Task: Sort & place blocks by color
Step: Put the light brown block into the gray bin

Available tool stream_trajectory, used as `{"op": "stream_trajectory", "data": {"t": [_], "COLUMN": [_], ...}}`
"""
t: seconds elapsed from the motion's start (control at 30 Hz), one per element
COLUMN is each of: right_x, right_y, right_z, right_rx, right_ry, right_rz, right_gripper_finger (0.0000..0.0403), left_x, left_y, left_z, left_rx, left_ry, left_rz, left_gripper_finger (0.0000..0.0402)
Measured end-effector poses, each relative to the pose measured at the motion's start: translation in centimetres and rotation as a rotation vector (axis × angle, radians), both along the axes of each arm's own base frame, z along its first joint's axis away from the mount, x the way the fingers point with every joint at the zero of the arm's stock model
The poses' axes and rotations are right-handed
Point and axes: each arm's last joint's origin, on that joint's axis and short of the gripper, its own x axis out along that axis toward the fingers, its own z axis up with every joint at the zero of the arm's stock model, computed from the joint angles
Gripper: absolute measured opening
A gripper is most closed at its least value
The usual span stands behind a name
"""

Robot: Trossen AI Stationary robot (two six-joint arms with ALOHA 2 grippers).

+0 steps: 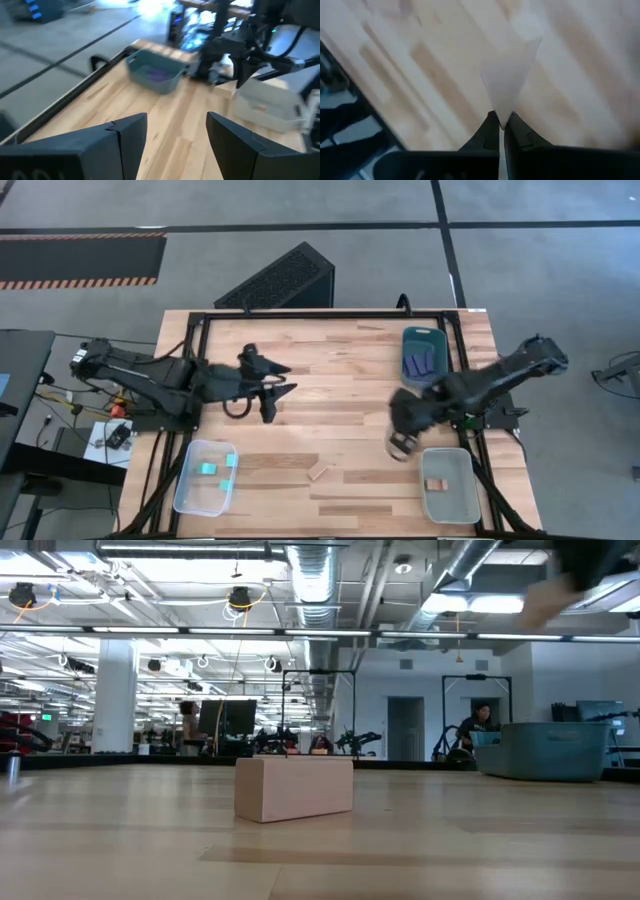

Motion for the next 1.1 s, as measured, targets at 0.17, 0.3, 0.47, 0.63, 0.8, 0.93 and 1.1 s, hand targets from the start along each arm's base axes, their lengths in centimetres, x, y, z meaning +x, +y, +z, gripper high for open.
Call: {"op": "stream_trajectory", "data": {"t": [0.17, 0.3, 0.47, 0.63, 0.8, 0.93, 1.1], "right_x": [-4.6, -7.0, -9.4, -10.8, -10.7, -9.9, -9.1], "right_y": [4.0, 7.1, 10.8, 14.0, 16.0, 17.1, 17.7], "right_z": [0.7, 0.4, -0.8, -2.8, -5.3, -7.0, -8.2], "right_rx": [0.05, 0.085, 0.108, 0.075, 0.008, -0.024, -0.034], "right_ry": [0.103, 0.152, 0.262, 0.34, 0.369, 0.38, 0.391], "right_rz": [-0.088, -0.157, -0.24, -0.3, -0.339, -0.333, -0.324], "right_gripper_finger": [0.0012, 0.0012, 0.0012, 0.0012, 0.0012, 0.0012, 0.0012], "left_x": [2.8, 5.5, 8.2, 9.4, 9.4, 9.2, 9.1], "left_y": [1.3, 1.5, 1.3, 0.9, 1.0, 1.1, 1.1], "left_z": [0.4, -0.4, -2.4, -3.7, -3.7, -3.2, -3.1], "left_rx": [0.034, 0.033, 0.003, -0.014, 0.028, 0.055, 0.052], "left_ry": [-0.096, -0.157, -0.16, -0.128, -0.126, -0.154, -0.151], "left_rz": [-0.169, -0.287, -0.386, -0.453, -0.457, -0.459, -0.458], "left_gripper_finger": [0.0194, 0.0194, 0.0194, 0.0194, 0.0194, 0.0194, 0.0194]}}
